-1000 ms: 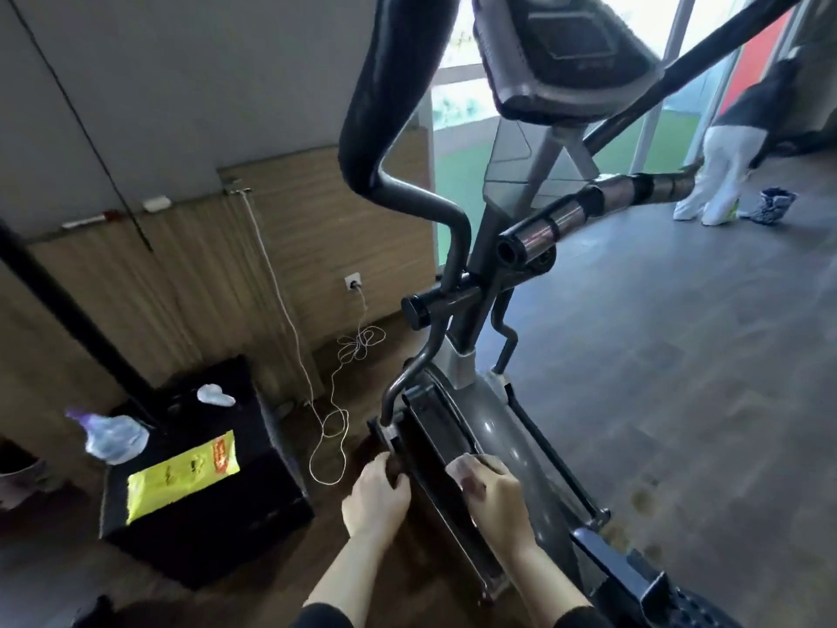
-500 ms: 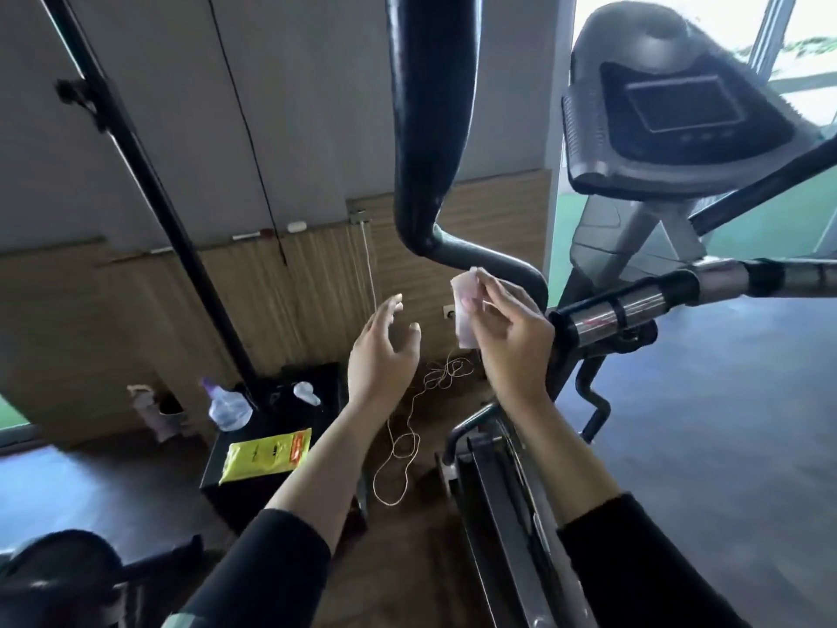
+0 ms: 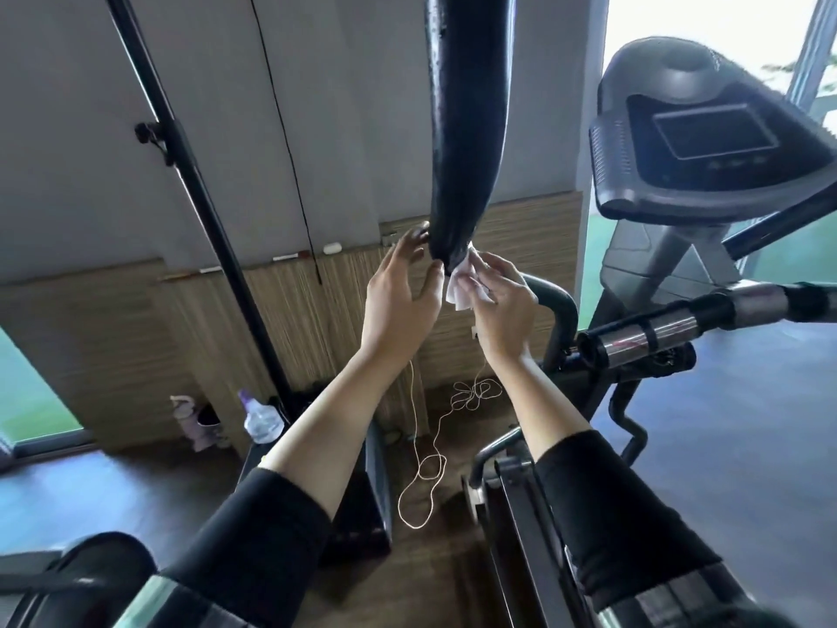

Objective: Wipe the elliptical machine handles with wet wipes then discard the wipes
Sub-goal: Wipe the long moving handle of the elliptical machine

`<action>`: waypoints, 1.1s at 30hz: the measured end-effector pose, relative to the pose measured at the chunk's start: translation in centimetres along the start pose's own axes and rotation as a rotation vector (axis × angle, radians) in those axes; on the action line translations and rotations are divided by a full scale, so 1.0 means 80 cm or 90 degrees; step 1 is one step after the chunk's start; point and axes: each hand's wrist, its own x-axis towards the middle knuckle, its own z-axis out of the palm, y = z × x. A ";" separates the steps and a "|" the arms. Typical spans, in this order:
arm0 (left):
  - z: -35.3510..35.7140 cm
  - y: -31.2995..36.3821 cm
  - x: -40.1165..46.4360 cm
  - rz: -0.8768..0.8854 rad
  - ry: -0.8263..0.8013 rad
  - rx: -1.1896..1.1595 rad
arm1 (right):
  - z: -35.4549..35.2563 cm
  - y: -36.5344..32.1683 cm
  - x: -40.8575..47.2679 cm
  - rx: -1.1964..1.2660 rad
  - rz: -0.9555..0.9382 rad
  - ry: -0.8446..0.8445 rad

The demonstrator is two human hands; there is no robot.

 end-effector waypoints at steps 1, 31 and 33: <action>-0.002 0.002 0.001 0.008 0.002 -0.006 | 0.002 -0.001 0.000 0.003 0.006 0.008; -0.031 0.067 -0.007 0.121 0.065 -0.062 | -0.020 -0.055 -0.002 0.078 -0.054 0.010; -0.035 0.073 -0.008 0.135 0.073 -0.078 | -0.028 -0.065 0.000 0.094 -0.074 0.001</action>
